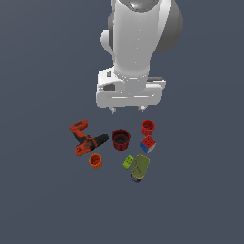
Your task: Pick up a designated object from a clutter of objects.
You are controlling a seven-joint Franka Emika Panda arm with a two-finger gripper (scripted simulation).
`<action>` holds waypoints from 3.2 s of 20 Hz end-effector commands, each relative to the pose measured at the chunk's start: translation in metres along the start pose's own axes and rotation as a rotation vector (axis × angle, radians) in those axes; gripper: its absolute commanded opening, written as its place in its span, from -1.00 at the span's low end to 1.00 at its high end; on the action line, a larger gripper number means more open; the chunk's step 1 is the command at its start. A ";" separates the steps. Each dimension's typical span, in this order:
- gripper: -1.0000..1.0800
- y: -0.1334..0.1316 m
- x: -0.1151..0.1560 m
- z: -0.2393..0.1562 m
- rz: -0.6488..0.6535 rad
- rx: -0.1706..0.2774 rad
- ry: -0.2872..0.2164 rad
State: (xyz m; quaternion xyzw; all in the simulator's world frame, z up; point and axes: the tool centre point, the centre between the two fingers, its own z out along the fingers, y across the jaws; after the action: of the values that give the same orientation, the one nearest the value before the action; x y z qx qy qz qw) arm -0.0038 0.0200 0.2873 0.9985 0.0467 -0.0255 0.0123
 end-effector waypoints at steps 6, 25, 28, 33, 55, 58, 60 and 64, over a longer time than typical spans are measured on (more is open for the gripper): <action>0.92 -0.002 0.000 0.003 0.002 -0.001 0.001; 0.92 -0.076 -0.022 0.109 0.129 0.001 0.030; 0.92 -0.093 -0.034 0.132 0.159 0.006 0.036; 0.92 -0.115 -0.052 0.161 0.199 0.015 0.043; 0.92 -0.137 -0.076 0.207 0.242 0.028 0.048; 0.92 -0.138 -0.076 0.220 0.242 0.029 0.048; 0.92 -0.138 -0.075 0.228 0.242 0.029 0.048; 0.92 -0.138 -0.075 0.238 0.243 0.029 0.049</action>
State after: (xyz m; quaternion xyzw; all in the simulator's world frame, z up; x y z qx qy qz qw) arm -0.1033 0.1441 0.0543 0.9972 -0.0746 -0.0007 0.0000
